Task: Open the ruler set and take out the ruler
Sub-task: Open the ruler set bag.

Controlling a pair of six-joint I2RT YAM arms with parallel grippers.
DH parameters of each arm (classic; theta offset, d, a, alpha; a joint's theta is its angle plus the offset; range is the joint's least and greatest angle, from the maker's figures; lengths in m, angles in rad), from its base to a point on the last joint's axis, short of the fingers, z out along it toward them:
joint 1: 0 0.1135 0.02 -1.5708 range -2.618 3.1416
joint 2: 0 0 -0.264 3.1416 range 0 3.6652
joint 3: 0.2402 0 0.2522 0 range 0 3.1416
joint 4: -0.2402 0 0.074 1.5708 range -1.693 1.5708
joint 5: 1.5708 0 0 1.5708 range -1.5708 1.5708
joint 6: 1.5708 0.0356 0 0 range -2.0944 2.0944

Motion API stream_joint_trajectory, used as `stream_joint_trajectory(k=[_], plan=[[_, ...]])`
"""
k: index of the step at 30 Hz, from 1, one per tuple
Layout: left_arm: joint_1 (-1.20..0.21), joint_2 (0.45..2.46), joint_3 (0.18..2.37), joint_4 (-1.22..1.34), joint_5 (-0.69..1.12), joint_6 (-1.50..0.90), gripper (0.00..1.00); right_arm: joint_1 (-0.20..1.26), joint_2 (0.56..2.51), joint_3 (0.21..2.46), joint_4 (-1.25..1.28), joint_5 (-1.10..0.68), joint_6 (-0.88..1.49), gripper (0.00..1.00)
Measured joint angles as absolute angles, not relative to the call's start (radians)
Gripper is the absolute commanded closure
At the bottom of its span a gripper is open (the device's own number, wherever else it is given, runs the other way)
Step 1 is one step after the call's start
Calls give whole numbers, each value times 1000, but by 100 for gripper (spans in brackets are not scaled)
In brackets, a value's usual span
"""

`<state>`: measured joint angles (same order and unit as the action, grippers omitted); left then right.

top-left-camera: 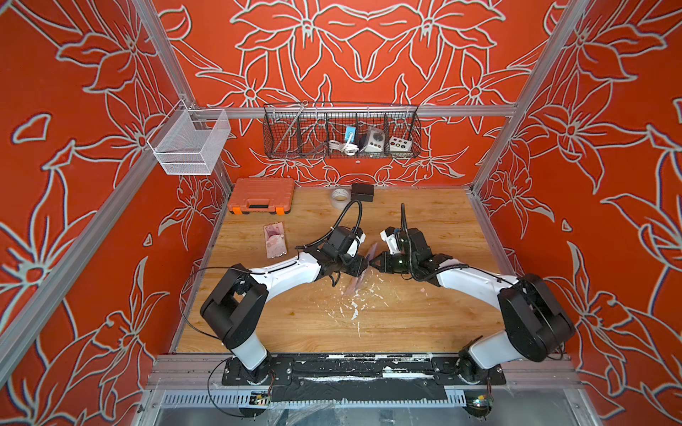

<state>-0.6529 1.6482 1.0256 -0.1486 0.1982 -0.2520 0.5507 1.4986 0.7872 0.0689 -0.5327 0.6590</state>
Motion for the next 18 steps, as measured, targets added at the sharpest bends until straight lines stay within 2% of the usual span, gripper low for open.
stream_joint_trajectory(k=[4,6,8,12,14,16,18], plan=[[-653,1650,1023,-168,153,-254,81,551,1497,784,70,-532,653,100],[-653,1650,1024,-178,131,-253,93,551,1497,780,72,-532,651,100],[-653,1650,1025,-186,109,-251,96,551,1497,776,73,-532,648,100],[-654,1650,1027,-196,76,-253,88,551,1497,775,74,-532,642,100],[-654,1650,1029,-201,60,-252,81,551,1497,775,75,-532,641,100],[-656,1652,1029,-202,52,-252,71,551,1497,775,75,-532,640,100],[-658,1659,1033,-205,47,-249,68,551,1497,775,75,-532,639,100]])
